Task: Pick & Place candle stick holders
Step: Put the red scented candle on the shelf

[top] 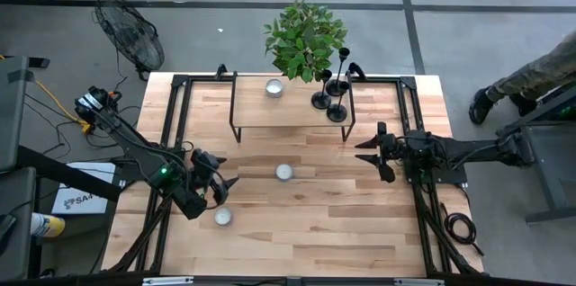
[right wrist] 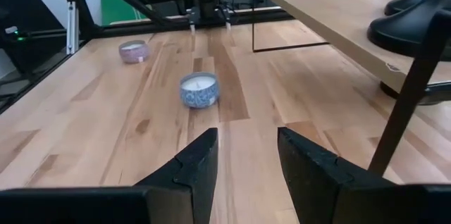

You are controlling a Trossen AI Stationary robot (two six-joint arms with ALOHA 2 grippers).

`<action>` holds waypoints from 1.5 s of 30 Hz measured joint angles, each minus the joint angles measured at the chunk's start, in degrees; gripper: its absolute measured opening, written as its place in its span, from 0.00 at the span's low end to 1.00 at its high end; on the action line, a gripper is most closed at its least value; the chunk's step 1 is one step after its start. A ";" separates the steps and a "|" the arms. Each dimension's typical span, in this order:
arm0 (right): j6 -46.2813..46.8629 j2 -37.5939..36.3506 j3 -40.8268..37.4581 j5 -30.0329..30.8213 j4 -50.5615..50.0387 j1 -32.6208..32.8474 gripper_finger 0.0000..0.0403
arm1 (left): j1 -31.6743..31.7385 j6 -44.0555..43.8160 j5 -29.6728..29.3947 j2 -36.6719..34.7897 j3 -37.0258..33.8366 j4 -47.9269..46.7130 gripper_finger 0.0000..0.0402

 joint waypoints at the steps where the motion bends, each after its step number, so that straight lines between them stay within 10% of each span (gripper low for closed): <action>1: 0.05 0.00 0.00 0.00 -0.01 0.00 0.35 | 0.00 0.46 1.02 0.00 0.00 0.01 0.93; 26: 1.17 0.00 0.00 -0.94 0.34 0.02 0.35 | 5.21 -0.64 9.82 0.43 0.00 1.67 0.93; 35: 1.18 0.00 -0.02 -0.96 0.42 0.02 0.35 | 17.87 14.68 21.87 4.27 0.00 13.75 0.93; 45: 1.13 0.02 -0.02 -0.96 0.50 0.02 0.35 | 22.53 13.13 32.31 5.49 0.00 5.89 0.93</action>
